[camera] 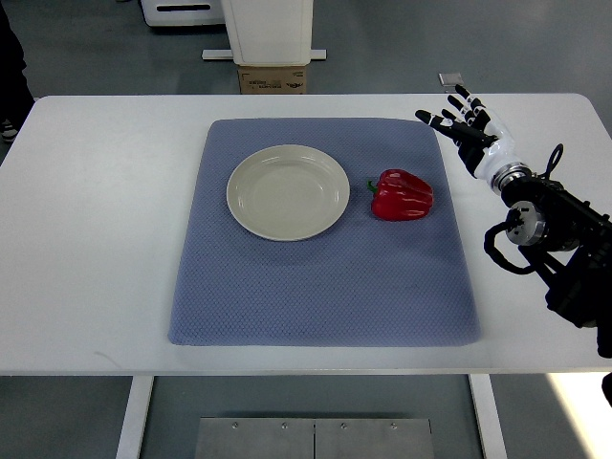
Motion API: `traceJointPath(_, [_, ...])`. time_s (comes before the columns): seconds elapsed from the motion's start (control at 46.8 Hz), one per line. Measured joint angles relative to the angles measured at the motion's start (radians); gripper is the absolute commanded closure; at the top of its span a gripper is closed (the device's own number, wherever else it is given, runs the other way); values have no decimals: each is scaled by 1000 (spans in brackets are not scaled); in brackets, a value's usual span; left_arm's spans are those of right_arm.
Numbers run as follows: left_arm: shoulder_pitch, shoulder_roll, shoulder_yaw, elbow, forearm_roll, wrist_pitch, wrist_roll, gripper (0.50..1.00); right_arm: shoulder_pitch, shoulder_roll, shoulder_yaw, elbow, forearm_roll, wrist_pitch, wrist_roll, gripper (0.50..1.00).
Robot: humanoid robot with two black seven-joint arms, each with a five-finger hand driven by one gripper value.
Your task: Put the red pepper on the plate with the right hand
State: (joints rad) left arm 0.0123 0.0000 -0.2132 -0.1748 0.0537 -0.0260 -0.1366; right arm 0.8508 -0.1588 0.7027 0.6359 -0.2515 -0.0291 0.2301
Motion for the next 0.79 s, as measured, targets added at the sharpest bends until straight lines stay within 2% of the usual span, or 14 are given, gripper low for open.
traceJointPath(0.79, [0, 0, 0, 0, 0, 0, 0, 500, 27, -11, 0, -16, 0, 2, 0, 500])
